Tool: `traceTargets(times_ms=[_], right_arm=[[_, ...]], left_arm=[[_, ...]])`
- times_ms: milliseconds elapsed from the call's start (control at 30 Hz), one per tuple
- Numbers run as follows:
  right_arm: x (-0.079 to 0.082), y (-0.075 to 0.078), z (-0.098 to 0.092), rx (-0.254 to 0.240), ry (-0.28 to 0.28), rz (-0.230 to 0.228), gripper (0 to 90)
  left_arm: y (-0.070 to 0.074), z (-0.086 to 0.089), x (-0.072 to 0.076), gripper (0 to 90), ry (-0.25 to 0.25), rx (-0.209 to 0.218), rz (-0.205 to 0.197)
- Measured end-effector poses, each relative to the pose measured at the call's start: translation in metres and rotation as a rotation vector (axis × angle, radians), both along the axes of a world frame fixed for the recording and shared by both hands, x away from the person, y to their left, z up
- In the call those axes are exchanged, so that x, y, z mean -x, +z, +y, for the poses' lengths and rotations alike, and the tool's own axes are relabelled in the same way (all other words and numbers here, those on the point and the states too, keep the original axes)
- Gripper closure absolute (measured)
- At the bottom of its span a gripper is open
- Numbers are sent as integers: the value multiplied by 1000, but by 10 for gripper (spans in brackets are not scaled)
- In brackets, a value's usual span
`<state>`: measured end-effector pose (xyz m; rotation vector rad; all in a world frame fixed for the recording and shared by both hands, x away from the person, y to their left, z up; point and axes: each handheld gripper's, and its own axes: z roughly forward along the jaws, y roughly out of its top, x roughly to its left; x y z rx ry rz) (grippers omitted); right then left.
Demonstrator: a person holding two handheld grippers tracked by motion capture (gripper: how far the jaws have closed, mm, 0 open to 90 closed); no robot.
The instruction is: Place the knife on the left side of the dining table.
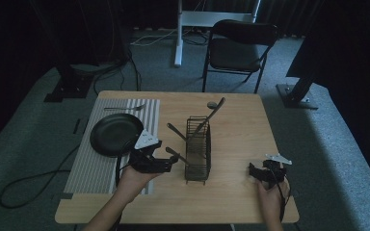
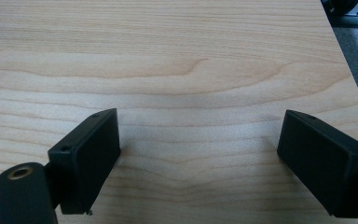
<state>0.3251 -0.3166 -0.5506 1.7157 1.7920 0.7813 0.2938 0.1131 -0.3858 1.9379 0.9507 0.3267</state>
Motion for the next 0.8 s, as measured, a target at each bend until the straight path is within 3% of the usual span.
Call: traceTargets(times_ms=[100, 300, 367, 433, 567, 600, 633, 733, 800], right_arm=[[0, 0, 0, -2, -1, 0, 121], [0, 0, 0, -1, -1, 0, 121], [0, 0, 0, -1, -1, 0, 121], [0, 0, 0, -1, -1, 0, 121], [0, 0, 0, -1, 0, 0, 121], [0, 0, 0, -1, 0, 0, 121], [0, 0, 0, -1, 0, 0, 122], [0, 0, 0, -1, 0, -1, 122], [0, 0, 0, -1, -1, 0, 122]], left_arm=[[-1, 1, -3, 301, 8, 27, 20], [0, 0, -3, 402, -6, 52, 14], [0, 0, -3, 499, -12, 52, 11], [0, -3, 0, 513, -38, 10, -23], [-1, -6, 2, 598, -58, 18, -34], [-1, -6, 2, 687, -58, 18, -34], [-2, -8, 4, 707, -60, -1, -47], [-2, -7, 2, 723, -66, 21, -34], [-2, -4, 0, 737, -79, 60, -6]])
